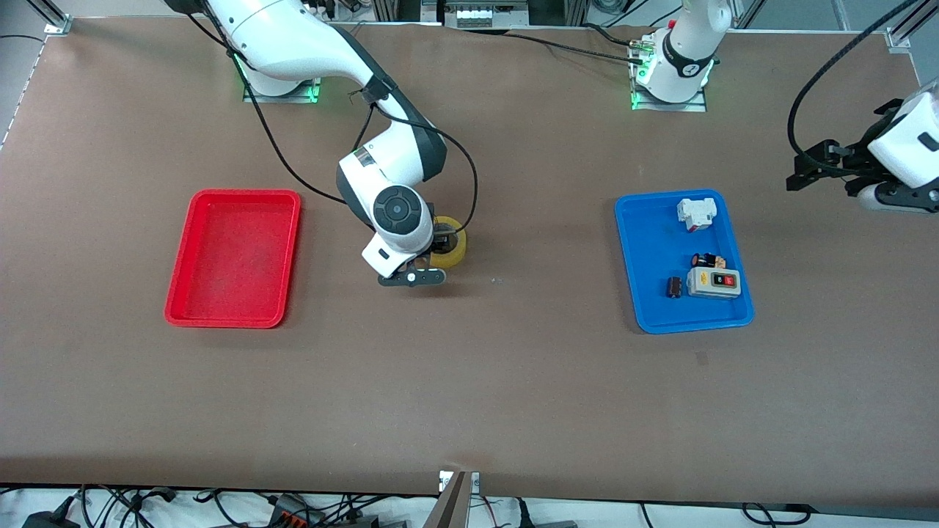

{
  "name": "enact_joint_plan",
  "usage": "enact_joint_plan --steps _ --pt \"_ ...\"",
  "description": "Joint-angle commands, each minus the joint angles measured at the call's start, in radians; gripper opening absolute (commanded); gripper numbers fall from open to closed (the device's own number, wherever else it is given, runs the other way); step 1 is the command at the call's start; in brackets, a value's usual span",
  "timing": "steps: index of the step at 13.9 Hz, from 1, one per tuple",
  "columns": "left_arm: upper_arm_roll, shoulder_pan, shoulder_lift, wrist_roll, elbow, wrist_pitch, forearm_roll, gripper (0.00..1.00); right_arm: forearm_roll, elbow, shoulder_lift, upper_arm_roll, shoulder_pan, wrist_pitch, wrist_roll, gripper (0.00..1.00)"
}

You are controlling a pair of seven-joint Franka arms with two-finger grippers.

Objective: Place and move tape with both arms
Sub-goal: 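Grasp the tape roll with the right gripper while the left gripper withdraws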

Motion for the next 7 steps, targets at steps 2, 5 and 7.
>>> enact_joint_plan --steps 2,5,7 --pt "0.087 -0.067 -0.061 0.022 -0.035 0.038 0.0 1.0 0.011 -0.05 -0.007 -0.008 0.009 -0.001 -0.002 1.0" --pt "0.115 -0.106 -0.06 0.003 -0.033 0.035 0.002 1.0 0.047 -0.048 -0.002 -0.007 0.02 0.011 -0.001 1.0" --pt "0.116 -0.111 -0.067 0.015 -0.035 0.021 -0.004 1.0 0.08 -0.048 -0.002 -0.008 0.02 0.022 -0.005 1.0"
